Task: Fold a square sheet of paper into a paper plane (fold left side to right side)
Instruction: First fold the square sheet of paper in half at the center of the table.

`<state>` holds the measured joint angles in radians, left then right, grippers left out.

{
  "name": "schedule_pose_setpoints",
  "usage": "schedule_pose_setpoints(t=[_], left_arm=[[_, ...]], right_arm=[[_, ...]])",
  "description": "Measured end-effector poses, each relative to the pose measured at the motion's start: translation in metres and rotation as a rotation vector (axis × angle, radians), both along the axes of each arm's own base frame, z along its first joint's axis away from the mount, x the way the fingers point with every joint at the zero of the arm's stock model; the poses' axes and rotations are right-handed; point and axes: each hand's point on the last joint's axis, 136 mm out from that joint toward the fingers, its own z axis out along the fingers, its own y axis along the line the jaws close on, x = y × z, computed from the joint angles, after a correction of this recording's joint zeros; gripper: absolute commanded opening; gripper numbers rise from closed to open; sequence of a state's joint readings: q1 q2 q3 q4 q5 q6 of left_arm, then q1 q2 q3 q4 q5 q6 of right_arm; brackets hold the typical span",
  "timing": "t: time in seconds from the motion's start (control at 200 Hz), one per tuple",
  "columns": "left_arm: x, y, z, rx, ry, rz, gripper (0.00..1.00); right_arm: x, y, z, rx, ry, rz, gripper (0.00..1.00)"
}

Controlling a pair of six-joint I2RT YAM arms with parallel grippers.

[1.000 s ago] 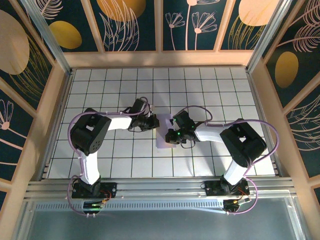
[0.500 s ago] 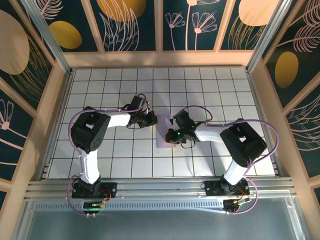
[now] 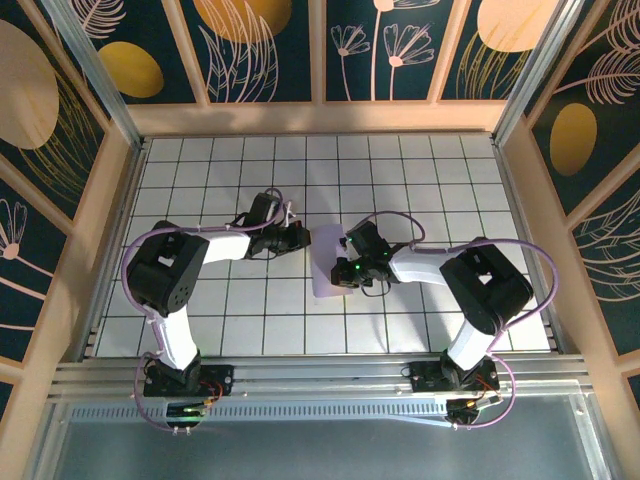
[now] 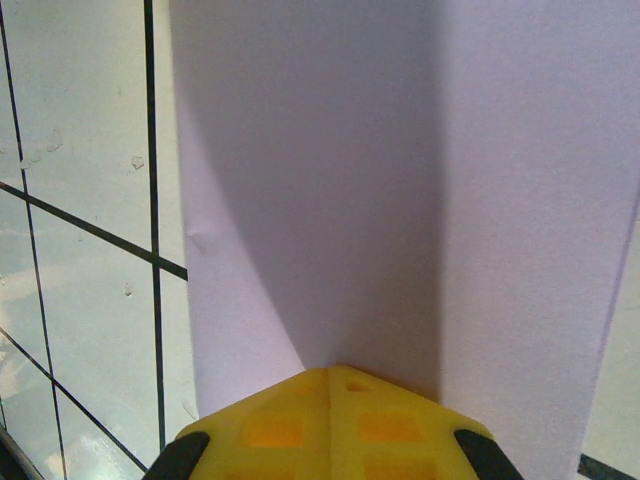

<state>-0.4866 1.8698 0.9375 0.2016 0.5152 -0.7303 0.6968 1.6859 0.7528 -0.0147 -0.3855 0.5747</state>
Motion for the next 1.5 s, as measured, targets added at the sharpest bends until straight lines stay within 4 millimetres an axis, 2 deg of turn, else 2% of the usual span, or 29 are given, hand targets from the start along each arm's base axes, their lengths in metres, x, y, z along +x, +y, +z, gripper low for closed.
schedule_pose_setpoints(t=[0.195,0.375,0.546,0.761,1.271,1.502], left_arm=[[0.015,-0.013,0.001,-0.012,-0.016,-0.011,0.00],[0.023,-0.017,-0.007,-0.007,-0.007,-0.011,0.00],[0.022,-0.015,-0.021,0.011,0.018,-0.007,0.00],[0.024,-0.012,-0.026,0.043,0.020,0.015,0.00],[0.028,-0.011,-0.027,0.060,0.033,0.024,0.00],[0.039,-0.011,-0.027,0.060,0.040,0.033,0.00]], right_arm=[[0.000,0.000,0.000,0.000,0.000,0.000,0.00],[0.000,0.000,0.000,0.000,0.000,0.000,0.00],[0.000,0.000,0.000,0.000,0.000,0.000,0.00],[0.000,0.000,0.000,-0.001,0.001,0.000,0.00],[0.000,0.000,0.000,-0.001,0.001,0.000,0.00],[0.000,0.000,0.000,0.000,-0.001,0.000,0.00]])
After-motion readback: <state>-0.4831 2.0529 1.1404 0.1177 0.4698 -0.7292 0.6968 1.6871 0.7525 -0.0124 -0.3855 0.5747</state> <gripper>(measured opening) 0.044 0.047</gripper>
